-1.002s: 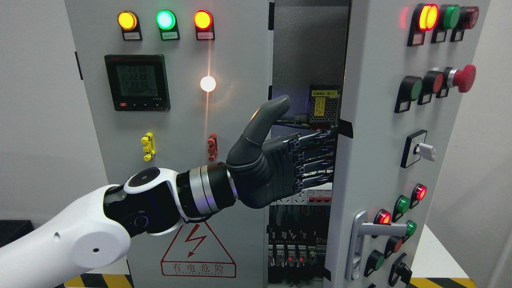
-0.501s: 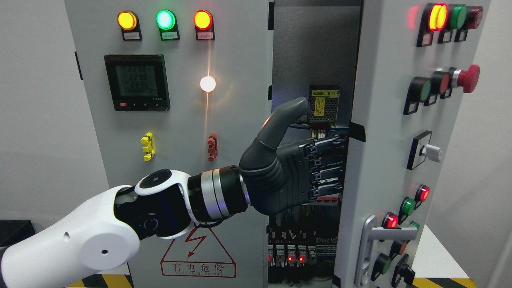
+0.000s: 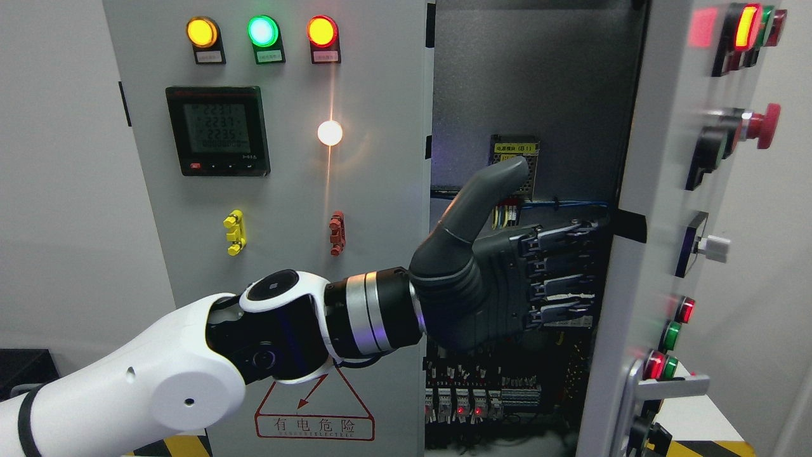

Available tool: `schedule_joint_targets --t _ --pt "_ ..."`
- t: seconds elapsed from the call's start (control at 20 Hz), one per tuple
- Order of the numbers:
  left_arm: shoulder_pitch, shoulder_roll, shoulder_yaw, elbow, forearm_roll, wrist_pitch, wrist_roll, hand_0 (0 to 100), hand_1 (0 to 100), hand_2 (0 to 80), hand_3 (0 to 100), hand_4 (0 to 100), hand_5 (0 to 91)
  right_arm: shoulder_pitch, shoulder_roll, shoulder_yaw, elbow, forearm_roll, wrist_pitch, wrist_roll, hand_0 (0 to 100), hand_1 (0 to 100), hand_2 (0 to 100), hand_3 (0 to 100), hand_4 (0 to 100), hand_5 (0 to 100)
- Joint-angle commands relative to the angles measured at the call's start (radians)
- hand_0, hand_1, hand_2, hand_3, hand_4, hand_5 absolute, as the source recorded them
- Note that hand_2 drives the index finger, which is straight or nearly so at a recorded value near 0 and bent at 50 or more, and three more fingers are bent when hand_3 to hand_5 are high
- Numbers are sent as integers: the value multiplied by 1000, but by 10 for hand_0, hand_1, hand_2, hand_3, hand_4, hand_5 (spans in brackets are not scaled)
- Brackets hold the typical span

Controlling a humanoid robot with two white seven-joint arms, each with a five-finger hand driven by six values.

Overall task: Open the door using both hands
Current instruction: 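Push the ajar door panel outward with the left hand, swinging it open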

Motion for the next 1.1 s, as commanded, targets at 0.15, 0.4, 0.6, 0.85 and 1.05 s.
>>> schedule_joint_targets --t 0.15,0.4,0.6,0.85,1.05 --pt "0 -157 -7 54 -9 13 2 0 0 0 0 0 0 0 0 0 0 0 0 5 0 0 0 0 0 0" --pt "-3 -209 -7 85 -9 13 1 0 0 0 0 0 0 0 0 0 0 0 0 4 0 0 0 0 0 0" --pt "-6 -266 -7 109 -12 16 2 0 0 0 0 0 0 0 0 0 0 0 0 4 0 0 0 0 0 0" --pt "5 -350 7 151 -41 62 2 0 0 0 0 0 0 0 0 0 0 0 0 4 0 0 0 0 0 0" --pt "9 -403 9 161 -83 64 2 0 0 0 0 0 0 0 0 0 0 0 0 4 0 0 0 0 0 0"
